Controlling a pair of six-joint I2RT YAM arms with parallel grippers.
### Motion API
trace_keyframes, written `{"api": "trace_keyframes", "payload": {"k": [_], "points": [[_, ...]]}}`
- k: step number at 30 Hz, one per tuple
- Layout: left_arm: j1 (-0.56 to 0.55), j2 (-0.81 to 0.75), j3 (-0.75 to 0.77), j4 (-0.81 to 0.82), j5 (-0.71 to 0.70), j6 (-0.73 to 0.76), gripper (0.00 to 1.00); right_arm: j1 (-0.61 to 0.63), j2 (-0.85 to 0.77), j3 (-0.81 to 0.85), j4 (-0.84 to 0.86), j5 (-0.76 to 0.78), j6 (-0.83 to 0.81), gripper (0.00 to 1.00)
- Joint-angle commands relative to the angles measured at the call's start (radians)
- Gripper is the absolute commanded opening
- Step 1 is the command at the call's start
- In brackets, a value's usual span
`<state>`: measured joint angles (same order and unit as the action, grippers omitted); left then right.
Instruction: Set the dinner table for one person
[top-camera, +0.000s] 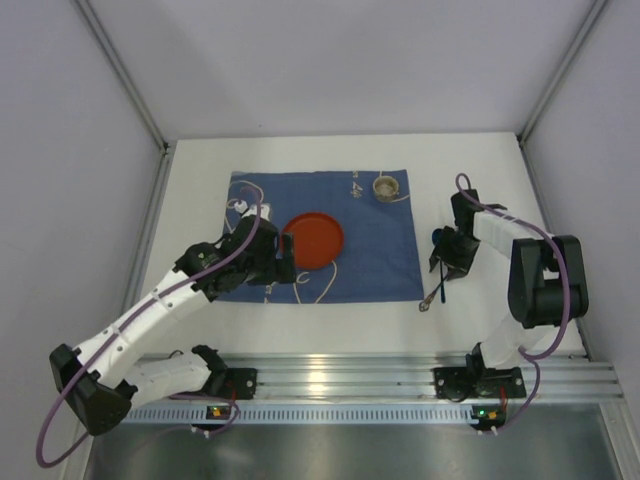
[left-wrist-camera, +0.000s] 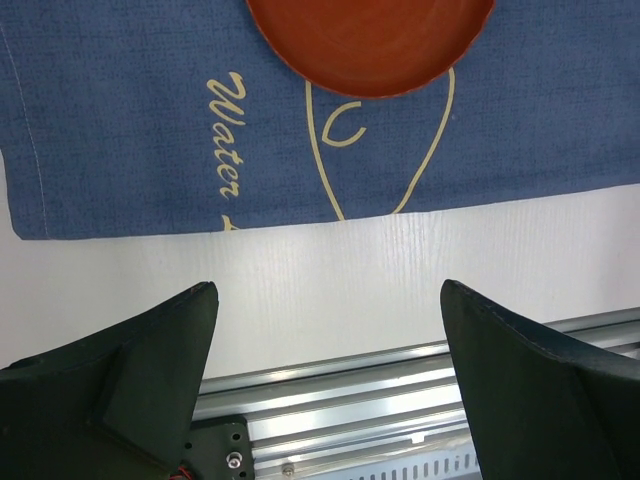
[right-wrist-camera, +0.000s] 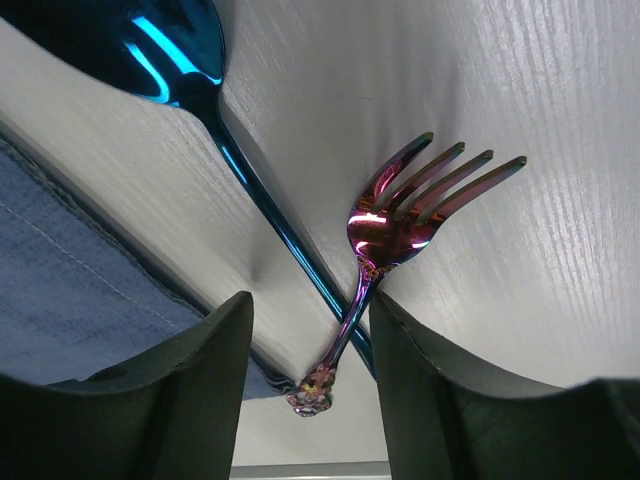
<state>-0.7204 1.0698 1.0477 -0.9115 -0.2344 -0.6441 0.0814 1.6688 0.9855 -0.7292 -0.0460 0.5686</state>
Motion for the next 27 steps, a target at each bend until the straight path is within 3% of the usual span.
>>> {"api": "trace_keyframes", "payload": {"k": [1, 13, 20, 27], "points": [[0.003, -0.056, -0.028, -0.021, -0.026, -0.035, 0.98, 0.012, 0.032, 0.013, 0.073, 0.012, 0.016, 0.50], [0.003, -0.082, -0.058, -0.041, -0.034, -0.045, 0.98, 0.003, 0.008, -0.013, 0.062, 0.086, -0.001, 0.35], [0.002, -0.083, -0.063, -0.046, -0.028, -0.048, 0.98, -0.023, -0.018, -0.044, 0.076, 0.087, -0.010, 0.01], [0.003, -0.080, -0.071, -0.046, -0.025, -0.043, 0.98, -0.023, -0.060, -0.059, 0.073, 0.090, -0.022, 0.00]]}}
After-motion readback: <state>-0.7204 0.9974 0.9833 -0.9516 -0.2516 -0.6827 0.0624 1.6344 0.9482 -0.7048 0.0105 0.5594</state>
